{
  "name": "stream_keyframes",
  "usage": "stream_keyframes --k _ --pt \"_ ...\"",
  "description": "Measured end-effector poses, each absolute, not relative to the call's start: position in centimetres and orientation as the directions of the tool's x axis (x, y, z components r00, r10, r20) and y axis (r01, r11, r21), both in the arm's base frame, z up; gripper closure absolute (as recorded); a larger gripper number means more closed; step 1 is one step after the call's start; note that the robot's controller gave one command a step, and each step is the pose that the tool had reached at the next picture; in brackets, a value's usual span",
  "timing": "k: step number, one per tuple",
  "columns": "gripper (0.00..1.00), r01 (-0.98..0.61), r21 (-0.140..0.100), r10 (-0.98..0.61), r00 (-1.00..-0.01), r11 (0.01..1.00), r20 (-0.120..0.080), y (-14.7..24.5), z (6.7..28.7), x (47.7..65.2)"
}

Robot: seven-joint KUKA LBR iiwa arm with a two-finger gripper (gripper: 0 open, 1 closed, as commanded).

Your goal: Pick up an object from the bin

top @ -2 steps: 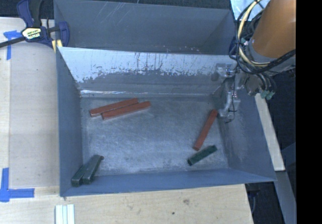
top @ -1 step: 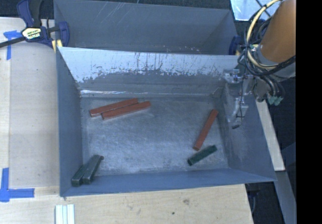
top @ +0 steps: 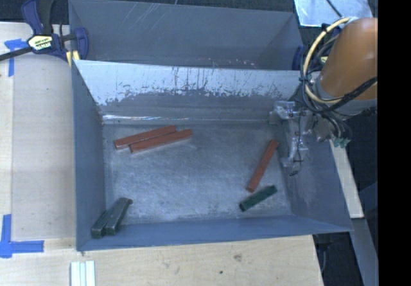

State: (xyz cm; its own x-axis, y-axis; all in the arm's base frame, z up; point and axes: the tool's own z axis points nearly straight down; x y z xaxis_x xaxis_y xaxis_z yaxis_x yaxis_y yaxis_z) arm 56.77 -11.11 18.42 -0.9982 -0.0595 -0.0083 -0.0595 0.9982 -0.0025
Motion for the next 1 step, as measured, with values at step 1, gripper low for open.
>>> stream_keyframes --k 1 --pt "0.0 -0.167 -0.003 -0.167 -0.986 0.986 -0.007 -10.35 10.09 54.89"
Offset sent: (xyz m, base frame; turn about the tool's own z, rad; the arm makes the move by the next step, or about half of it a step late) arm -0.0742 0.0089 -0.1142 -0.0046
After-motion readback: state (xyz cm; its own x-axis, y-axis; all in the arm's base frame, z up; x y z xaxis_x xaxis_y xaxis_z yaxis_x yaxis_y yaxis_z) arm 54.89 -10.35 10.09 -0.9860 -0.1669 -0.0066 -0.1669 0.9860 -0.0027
